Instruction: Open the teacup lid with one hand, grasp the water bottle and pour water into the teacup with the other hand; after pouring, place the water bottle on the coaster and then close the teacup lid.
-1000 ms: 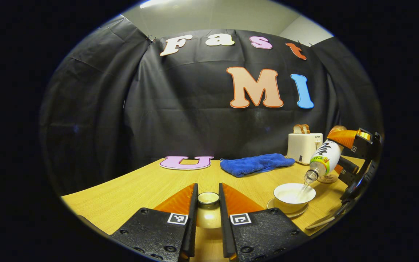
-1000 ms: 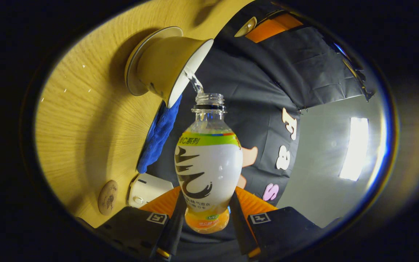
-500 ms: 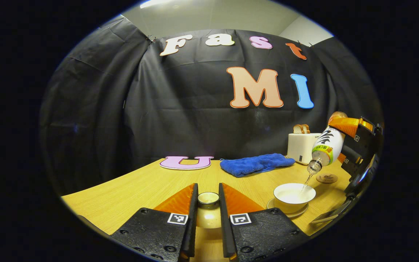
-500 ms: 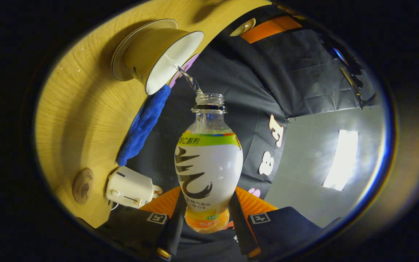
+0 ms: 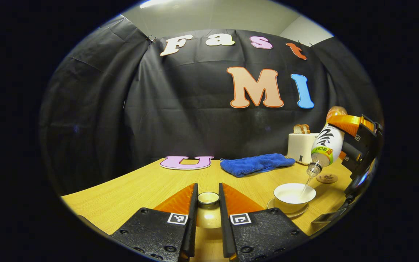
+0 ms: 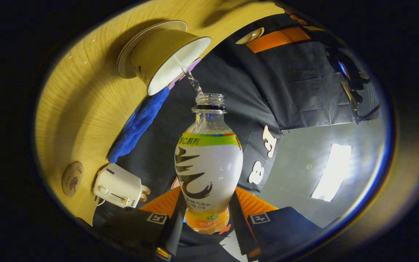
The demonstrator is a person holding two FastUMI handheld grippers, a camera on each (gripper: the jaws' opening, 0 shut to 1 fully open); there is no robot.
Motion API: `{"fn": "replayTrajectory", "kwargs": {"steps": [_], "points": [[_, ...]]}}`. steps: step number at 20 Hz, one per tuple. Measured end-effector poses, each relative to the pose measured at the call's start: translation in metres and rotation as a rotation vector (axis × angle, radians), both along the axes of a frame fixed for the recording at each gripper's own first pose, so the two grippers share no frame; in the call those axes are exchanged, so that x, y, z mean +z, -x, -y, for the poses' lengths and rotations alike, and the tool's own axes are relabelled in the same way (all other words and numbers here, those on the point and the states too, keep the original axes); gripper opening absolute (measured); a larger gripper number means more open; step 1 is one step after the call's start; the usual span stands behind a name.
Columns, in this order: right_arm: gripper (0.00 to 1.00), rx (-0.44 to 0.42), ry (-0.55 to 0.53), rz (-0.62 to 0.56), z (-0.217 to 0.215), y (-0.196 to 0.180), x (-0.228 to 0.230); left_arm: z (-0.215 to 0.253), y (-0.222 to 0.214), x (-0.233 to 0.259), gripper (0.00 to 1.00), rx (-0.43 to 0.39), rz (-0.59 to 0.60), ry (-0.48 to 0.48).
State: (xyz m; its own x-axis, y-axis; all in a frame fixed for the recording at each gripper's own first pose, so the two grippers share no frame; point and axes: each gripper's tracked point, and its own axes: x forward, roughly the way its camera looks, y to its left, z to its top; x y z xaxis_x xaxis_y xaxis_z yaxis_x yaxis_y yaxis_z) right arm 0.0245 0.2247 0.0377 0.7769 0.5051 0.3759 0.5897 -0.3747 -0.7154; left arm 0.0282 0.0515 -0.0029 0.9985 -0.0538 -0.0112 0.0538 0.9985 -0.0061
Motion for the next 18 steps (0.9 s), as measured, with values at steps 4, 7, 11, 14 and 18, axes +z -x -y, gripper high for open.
{"fn": "replayTrajectory", "kwargs": {"steps": [4,7,11,14,18], "points": [[0.69,-0.011,-0.072,-0.074,0.007,-0.003,-0.005,0.000,0.000,0.000,0.27,0.000,0.000,0.000],[0.71,-0.051,-0.269,-0.310,0.019,-0.014,-0.019,0.000,0.001,-0.001,0.27,0.000,0.000,0.000],[0.64,-0.070,-0.550,-0.538,0.026,-0.015,-0.030,0.000,0.001,0.000,0.28,0.001,0.000,0.000],[0.64,-0.063,-0.706,-0.637,0.028,-0.012,-0.040,0.000,0.001,0.000,0.27,0.001,0.000,0.000],[0.65,-0.045,-0.960,-0.788,0.032,-0.018,-0.047,0.000,0.001,0.000,0.27,0.001,0.001,0.001]]}}
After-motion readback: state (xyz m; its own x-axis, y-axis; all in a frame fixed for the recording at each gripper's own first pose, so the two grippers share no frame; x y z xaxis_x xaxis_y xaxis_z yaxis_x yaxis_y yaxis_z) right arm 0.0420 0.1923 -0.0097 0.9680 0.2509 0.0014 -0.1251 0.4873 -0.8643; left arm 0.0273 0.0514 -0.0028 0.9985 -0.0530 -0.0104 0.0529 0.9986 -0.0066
